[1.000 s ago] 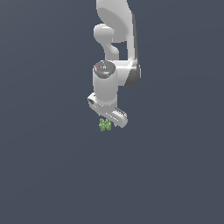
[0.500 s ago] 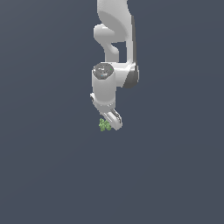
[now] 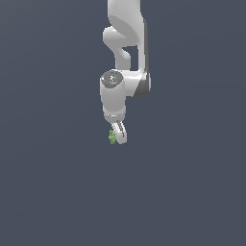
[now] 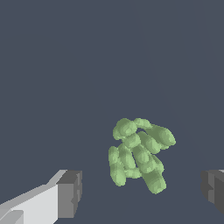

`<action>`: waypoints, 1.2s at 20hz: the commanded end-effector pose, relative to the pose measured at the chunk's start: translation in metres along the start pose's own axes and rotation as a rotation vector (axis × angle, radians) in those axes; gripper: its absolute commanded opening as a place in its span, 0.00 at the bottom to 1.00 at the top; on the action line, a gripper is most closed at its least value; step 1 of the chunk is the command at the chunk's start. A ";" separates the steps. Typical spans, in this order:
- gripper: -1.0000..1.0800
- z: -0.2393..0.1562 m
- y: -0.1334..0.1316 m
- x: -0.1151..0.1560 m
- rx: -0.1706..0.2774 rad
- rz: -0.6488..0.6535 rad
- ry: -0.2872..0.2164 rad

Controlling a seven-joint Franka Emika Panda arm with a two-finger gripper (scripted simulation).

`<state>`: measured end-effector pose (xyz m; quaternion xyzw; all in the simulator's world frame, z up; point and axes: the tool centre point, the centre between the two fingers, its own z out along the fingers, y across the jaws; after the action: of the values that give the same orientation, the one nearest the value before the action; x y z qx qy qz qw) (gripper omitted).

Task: Pick up the object and move it to a goal position.

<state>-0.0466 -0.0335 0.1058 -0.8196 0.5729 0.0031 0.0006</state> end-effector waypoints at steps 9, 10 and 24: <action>0.96 0.007 0.009 0.002 0.003 0.182 0.005; 0.96 0.007 0.009 0.002 0.003 0.190 0.005; 0.96 0.028 0.011 0.003 0.003 0.207 0.005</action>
<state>-0.0551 -0.0393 0.0840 -0.7564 0.6542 -0.0003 0.0003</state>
